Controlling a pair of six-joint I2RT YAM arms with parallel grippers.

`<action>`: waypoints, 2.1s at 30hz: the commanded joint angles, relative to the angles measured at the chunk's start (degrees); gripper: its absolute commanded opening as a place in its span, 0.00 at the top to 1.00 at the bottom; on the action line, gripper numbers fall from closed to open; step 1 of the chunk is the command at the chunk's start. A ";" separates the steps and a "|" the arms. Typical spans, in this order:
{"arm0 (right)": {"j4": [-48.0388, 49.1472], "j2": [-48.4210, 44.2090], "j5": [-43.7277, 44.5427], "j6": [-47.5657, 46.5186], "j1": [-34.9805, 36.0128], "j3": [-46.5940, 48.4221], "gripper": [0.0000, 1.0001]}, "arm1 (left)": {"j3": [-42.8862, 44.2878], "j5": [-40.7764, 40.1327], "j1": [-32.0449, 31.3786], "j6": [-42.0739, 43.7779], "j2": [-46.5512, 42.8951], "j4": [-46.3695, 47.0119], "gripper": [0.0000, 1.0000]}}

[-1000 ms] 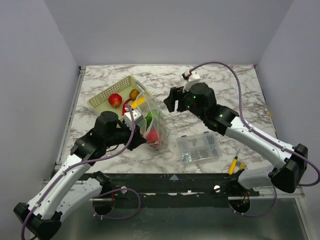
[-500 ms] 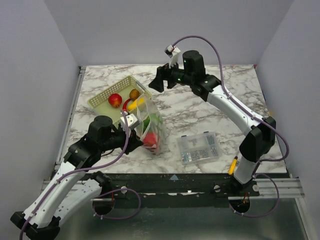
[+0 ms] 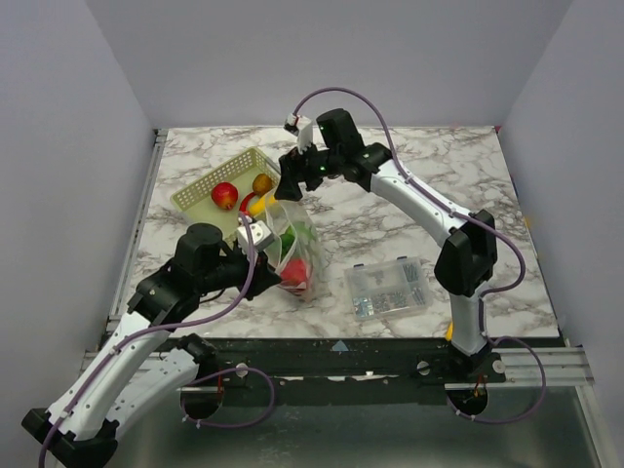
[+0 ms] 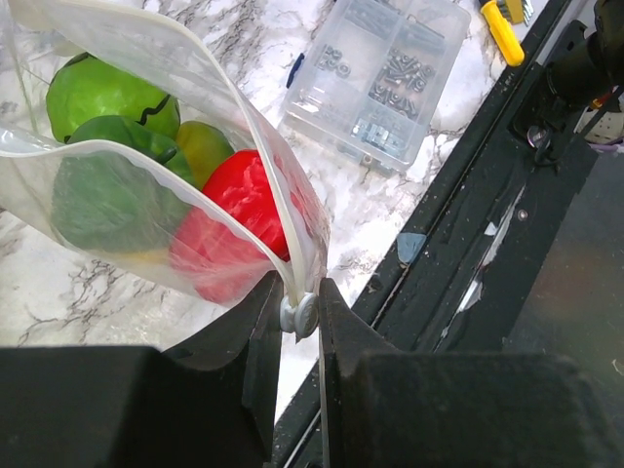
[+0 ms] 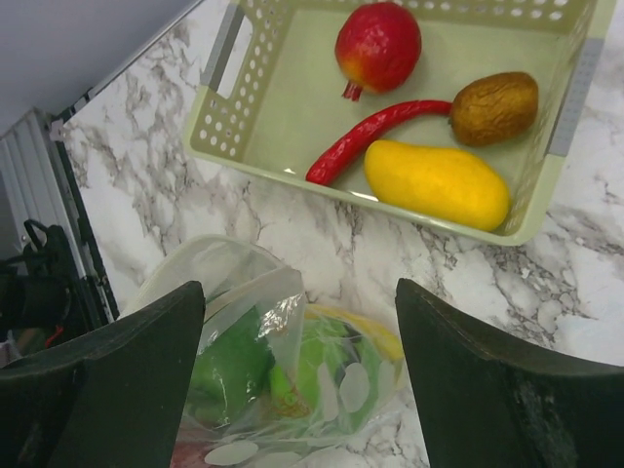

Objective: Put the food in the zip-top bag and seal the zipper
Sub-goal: Adjust the zipper food storage bag at the center of the board.

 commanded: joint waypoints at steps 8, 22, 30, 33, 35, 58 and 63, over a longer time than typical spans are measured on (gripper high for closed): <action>-3.52 4.20 3.14 -0.13 1.36 4.52 0.65 | -0.05 0.69 -0.23 -0.34 1.48 1.87 1.00; 15.32 -18.25 37.43 18.76 -10.42 -23.76 1.00 | 4.77 -14.30 -0.09 -3.92 10.98 11.86 1.00; 17.73 -32.51 48.71 16.17 -13.36 -37.89 1.00 | 22.03 -16.11 0.31 -0.47 30.85 6.29 1.00; 17.70 -35.74 50.92 12.49 -13.92 -41.07 1.00 | 26.05 -14.96 0.28 0.66 35.07 2.48 1.00; 17.72 -37.62 51.24 10.09 -14.54 -43.11 1.00 | 26.60 -14.85 0.43 2.12 35.96 1.37 1.00; 1.61 -42.71 -17.38 -42.82 -14.87 -36.41 0.08 | 22.80 -2.31 0.37 7.84 34.00 6.50 1.00; 0.49 -40.00 -25.59 -51.27 -14.75 -33.53 0.08 | 22.31 -1.27 0.44 8.30 32.98 6.93 1.00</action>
